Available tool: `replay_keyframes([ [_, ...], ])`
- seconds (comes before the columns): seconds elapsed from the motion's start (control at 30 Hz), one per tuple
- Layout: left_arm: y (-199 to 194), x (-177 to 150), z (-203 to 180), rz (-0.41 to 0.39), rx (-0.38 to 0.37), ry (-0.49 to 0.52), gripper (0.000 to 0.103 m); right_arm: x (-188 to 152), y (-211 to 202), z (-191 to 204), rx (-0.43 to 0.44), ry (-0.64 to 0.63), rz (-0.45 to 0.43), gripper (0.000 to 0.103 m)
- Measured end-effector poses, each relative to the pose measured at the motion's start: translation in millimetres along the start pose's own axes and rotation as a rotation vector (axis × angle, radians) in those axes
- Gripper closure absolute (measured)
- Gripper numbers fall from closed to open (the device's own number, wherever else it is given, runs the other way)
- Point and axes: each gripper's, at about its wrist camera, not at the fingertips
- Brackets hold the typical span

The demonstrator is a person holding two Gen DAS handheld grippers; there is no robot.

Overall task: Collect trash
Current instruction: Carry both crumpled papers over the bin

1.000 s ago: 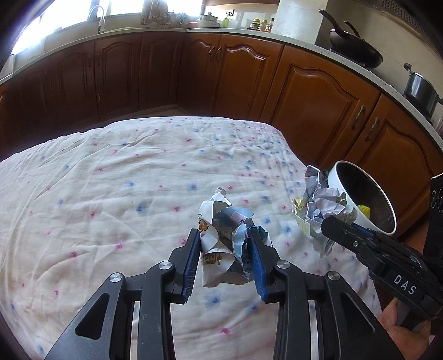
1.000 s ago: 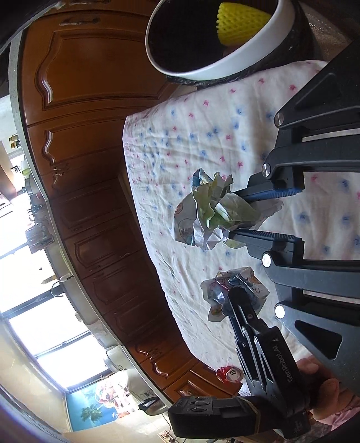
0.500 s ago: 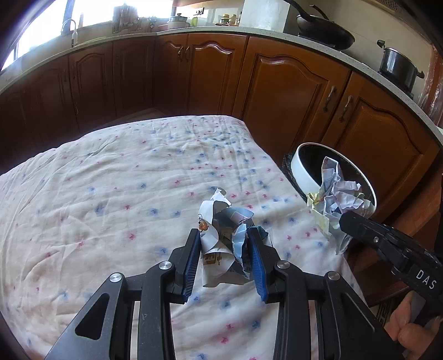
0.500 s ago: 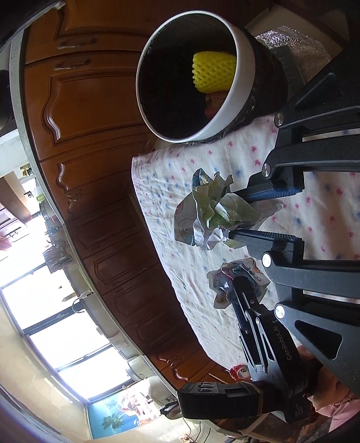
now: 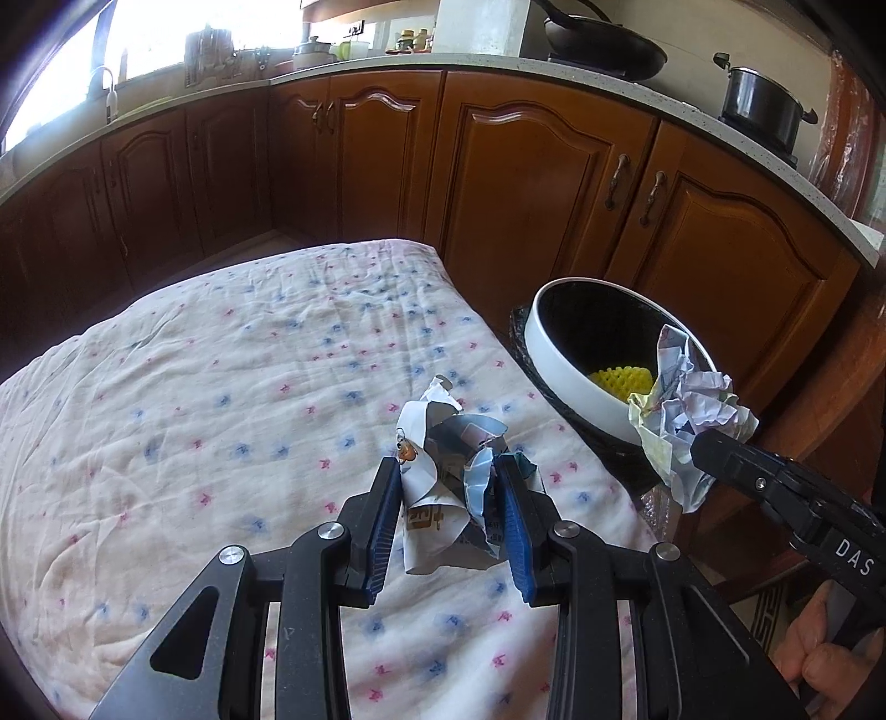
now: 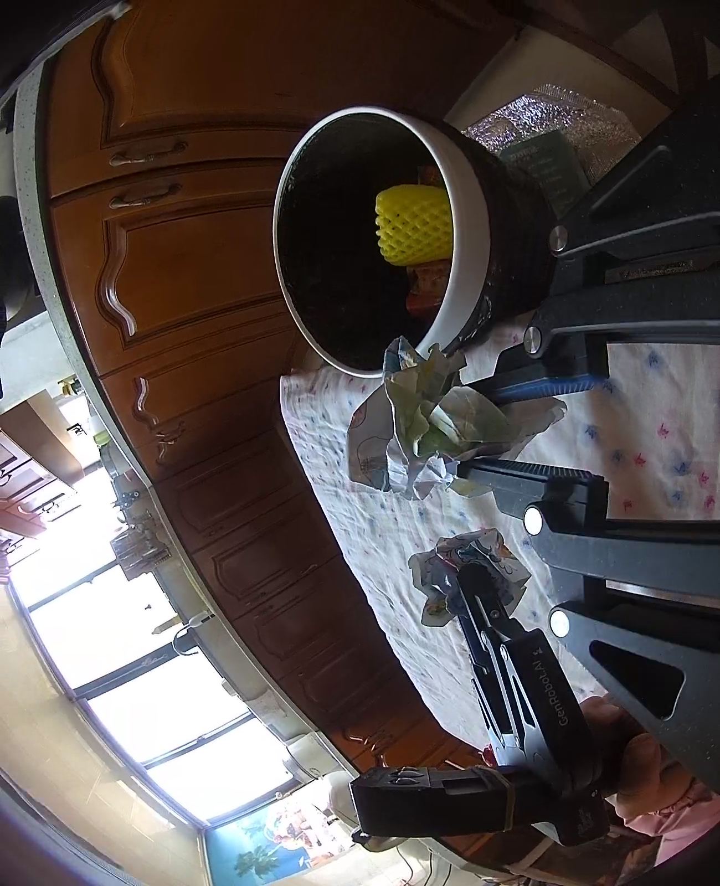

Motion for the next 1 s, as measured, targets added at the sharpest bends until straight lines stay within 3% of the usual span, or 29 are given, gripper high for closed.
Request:
replay_keyframes([
  [1.0, 15.6, 36.9, -46.3, 0.001, -0.033, 0.106, 0.069, 3.3, -25.2, -42.5, -0.061, 0.077, -0.041, 0.082],
])
Point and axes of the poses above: each gripper's, at about its wrist camera, not at the fingertips, and y roughly the way its jaws point, z to its left, x to its top, and after that the axes turned 14 degrees about z, right-handed
